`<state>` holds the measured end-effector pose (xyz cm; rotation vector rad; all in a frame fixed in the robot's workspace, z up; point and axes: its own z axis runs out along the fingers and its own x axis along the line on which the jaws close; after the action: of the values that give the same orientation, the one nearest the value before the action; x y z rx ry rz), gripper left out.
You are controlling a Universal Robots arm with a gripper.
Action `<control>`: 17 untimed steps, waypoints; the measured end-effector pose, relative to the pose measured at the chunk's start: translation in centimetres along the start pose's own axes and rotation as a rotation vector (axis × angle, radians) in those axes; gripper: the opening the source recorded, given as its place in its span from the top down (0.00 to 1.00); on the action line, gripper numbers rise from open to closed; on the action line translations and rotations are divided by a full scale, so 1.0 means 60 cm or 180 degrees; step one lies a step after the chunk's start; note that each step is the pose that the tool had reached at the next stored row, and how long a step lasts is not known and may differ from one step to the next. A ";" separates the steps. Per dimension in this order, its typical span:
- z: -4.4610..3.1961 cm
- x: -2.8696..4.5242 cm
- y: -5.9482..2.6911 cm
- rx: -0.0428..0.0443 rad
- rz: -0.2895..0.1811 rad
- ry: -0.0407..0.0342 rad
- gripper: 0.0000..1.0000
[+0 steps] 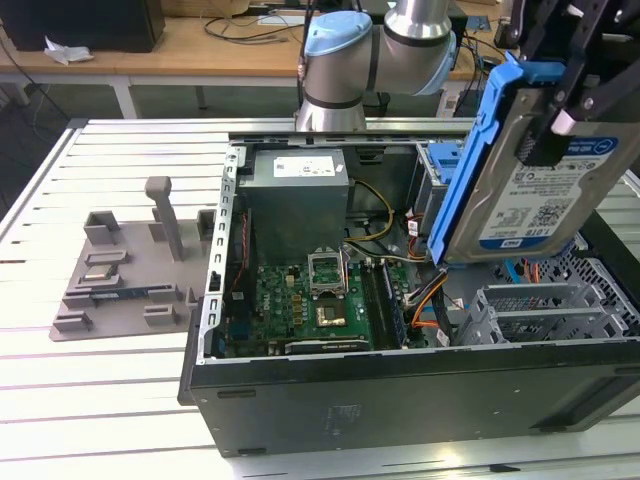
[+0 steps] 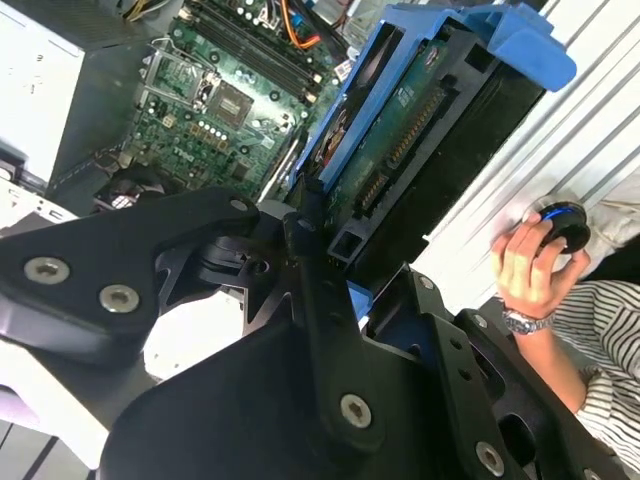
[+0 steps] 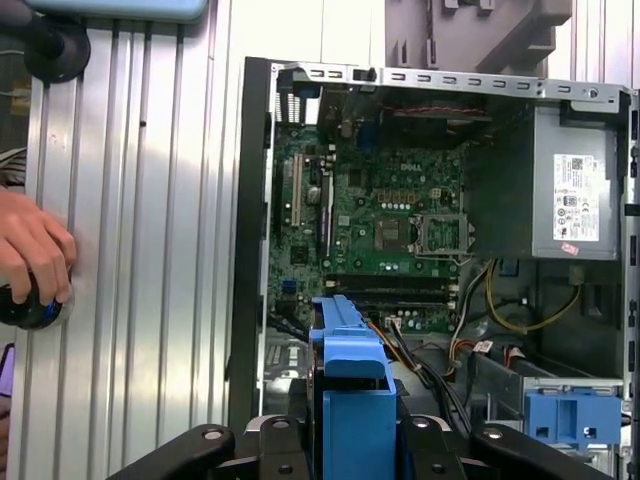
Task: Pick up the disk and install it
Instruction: 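Pick up the disk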
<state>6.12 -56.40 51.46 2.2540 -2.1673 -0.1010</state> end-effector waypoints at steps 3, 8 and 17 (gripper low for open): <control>0.001 0.006 -0.010 0.0000 0.0000 0.0000 0.63; 0.004 0.017 -0.020 0.0000 0.0000 0.0000 0.63; 0.010 0.038 -0.039 0.0001 0.0016 -0.0009 0.63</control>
<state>8.49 -58.57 50.66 2.2498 -2.1741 -0.1039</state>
